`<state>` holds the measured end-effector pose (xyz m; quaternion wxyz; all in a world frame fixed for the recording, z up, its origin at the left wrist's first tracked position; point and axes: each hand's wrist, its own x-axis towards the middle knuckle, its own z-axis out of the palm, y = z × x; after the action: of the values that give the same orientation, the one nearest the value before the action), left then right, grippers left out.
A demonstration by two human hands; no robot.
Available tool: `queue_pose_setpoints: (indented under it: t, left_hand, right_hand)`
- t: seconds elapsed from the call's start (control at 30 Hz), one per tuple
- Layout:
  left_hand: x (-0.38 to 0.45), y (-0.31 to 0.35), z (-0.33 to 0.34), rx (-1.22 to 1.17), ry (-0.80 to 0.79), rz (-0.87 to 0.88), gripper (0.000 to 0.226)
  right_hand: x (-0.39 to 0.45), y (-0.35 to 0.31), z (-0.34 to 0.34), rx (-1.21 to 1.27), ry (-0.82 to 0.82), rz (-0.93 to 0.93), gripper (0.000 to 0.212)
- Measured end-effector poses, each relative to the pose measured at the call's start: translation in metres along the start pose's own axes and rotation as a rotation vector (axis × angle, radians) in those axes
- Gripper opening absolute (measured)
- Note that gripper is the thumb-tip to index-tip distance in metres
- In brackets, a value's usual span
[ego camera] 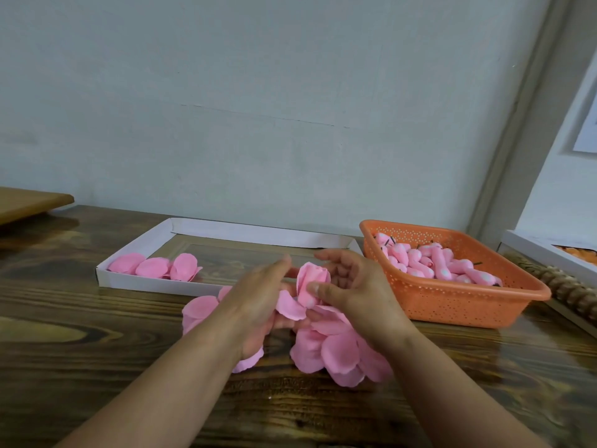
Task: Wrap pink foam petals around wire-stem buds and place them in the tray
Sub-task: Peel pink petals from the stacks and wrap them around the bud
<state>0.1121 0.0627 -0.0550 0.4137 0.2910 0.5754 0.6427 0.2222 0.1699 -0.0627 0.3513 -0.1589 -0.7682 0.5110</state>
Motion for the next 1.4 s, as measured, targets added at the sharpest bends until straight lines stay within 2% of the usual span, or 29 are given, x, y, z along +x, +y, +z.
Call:
queue_pose_setpoints:
  t: [0.13,0.37,0.77,0.97,1.1,1.27,1.4]
  left_hand:
    - [0.002,-0.003,-0.001,0.048,0.003,0.047,0.022]
    - [0.003,-0.008,-0.001,0.098,0.018,0.067,0.02]
    - [0.001,-0.008,-0.001,0.075,-0.051,0.04,0.013]
    - [0.005,-0.014,0.001,0.203,-0.017,0.099,0.007]
    - [0.004,-0.012,0.003,0.134,-0.034,0.103,0.007]
    - [0.005,-0.012,0.006,-0.079,-0.013,0.068,0.026]
    - [0.007,-0.012,0.006,-0.191,-0.016,0.07,0.013]
  right_hand:
    - [-0.002,0.003,0.0,0.009,0.016,0.01,0.014]
    - [-0.002,0.0,-0.006,-0.13,-0.056,-0.065,0.01]
    - [-0.003,0.007,-0.001,0.063,0.02,0.044,0.009]
    - [-0.006,0.004,0.003,-0.08,0.012,-0.007,0.019]
    - [-0.002,0.006,0.003,-0.146,0.111,-0.006,0.023]
    - [0.001,0.012,-0.003,-0.121,0.205,-0.002,0.026]
    - [0.003,0.015,-0.002,-0.152,0.299,-0.016,0.024]
